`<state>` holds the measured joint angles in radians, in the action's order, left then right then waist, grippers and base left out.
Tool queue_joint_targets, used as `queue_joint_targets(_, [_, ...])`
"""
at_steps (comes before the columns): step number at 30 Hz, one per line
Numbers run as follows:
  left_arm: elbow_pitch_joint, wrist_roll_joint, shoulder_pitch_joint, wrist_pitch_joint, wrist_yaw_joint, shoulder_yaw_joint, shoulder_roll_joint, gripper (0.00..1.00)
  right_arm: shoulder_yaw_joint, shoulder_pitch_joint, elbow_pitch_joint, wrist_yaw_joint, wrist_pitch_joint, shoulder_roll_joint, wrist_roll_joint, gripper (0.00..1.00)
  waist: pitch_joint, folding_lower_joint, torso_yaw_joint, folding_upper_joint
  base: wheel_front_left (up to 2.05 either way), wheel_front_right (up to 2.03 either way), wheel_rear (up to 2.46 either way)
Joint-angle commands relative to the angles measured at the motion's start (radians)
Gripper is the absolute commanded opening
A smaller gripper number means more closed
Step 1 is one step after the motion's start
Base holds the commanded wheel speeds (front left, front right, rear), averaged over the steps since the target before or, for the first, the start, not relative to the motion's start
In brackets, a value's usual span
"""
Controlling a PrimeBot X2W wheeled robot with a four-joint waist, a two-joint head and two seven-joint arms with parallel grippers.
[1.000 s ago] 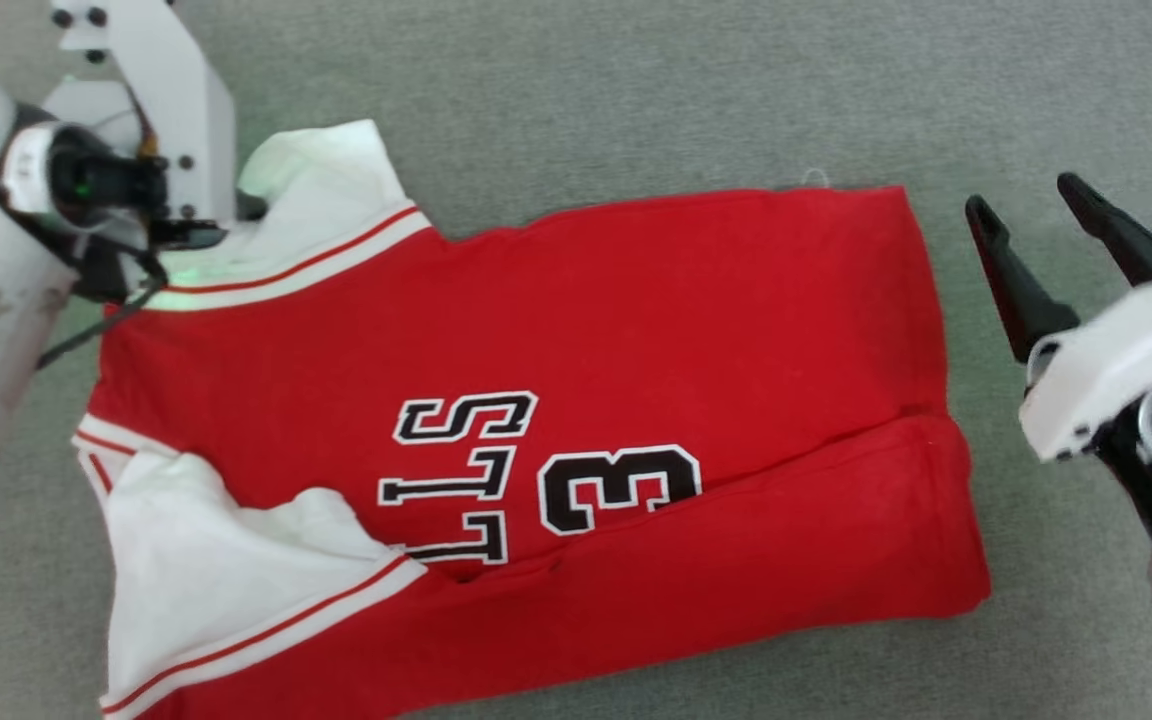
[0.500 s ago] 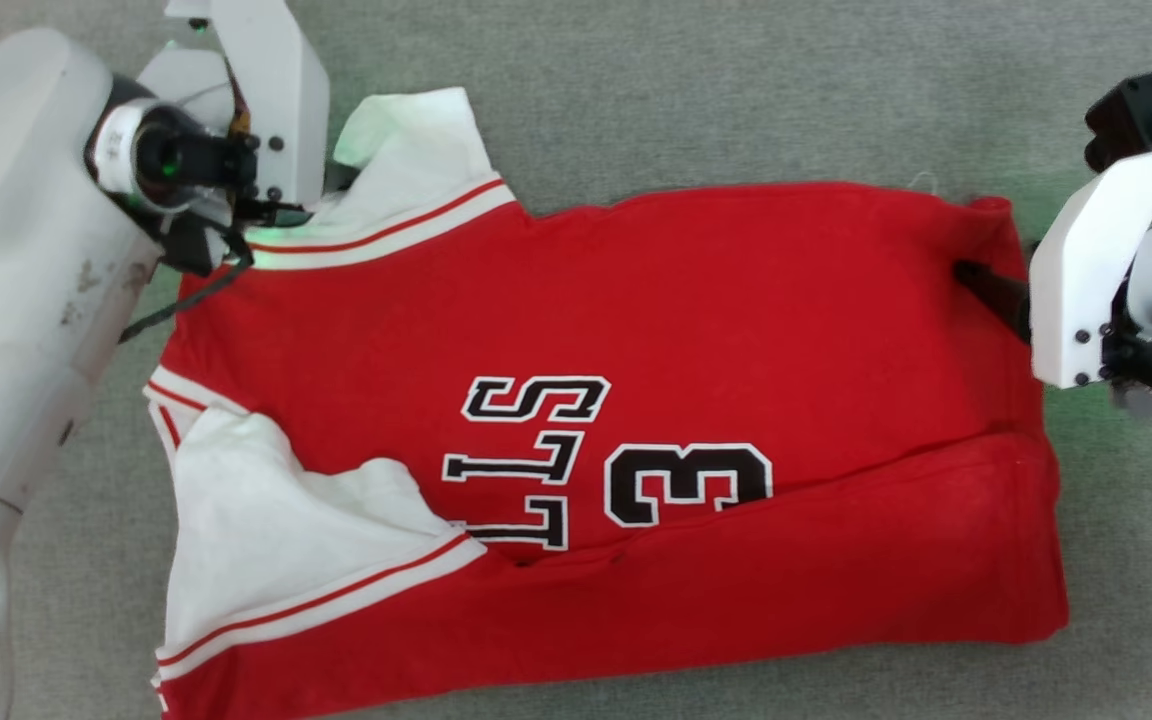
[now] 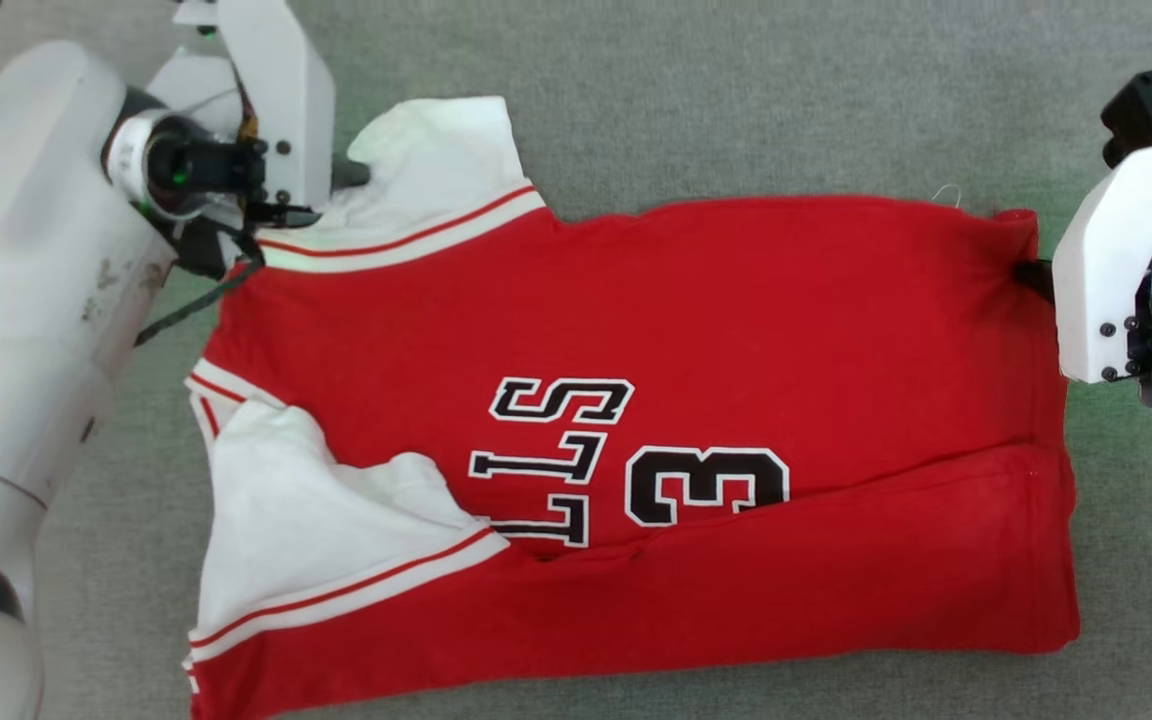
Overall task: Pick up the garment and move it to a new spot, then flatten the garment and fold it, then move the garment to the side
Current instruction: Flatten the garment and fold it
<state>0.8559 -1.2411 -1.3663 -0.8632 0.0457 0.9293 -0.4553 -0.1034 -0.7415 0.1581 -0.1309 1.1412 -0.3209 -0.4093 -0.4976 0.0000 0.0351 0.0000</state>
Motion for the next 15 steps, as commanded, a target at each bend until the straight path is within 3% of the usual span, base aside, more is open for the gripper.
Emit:
queue_joint_targets(1, [0.009,-0.003,0.014,0.006,0.009,-0.004,-0.004,0.0,0.01,0.022,0.006,0.0,-0.018,-0.003,0.005,0.0,0.037,0.0,-0.012,0.0,0.0,0.0,0.0])
queue_joint_targets(9, [-0.005,-0.014,0.019,0.015,0.033,-0.016,-0.026,0.0,-0.013,0.078,-0.03,0.0,-0.087,-0.051,-0.052,0.0,0.135,0.0,-0.044,0.0,0.0,0.0,0.0])
queue_joint_targets(15, [-0.084,-0.027,0.069,-0.006,0.023,-0.011,-0.066,0.0,-0.011,0.162,-0.074,0.0,-0.113,-0.098,-0.102,0.0,0.213,0.0,-0.07,0.0,0.0,0.0,0.0])
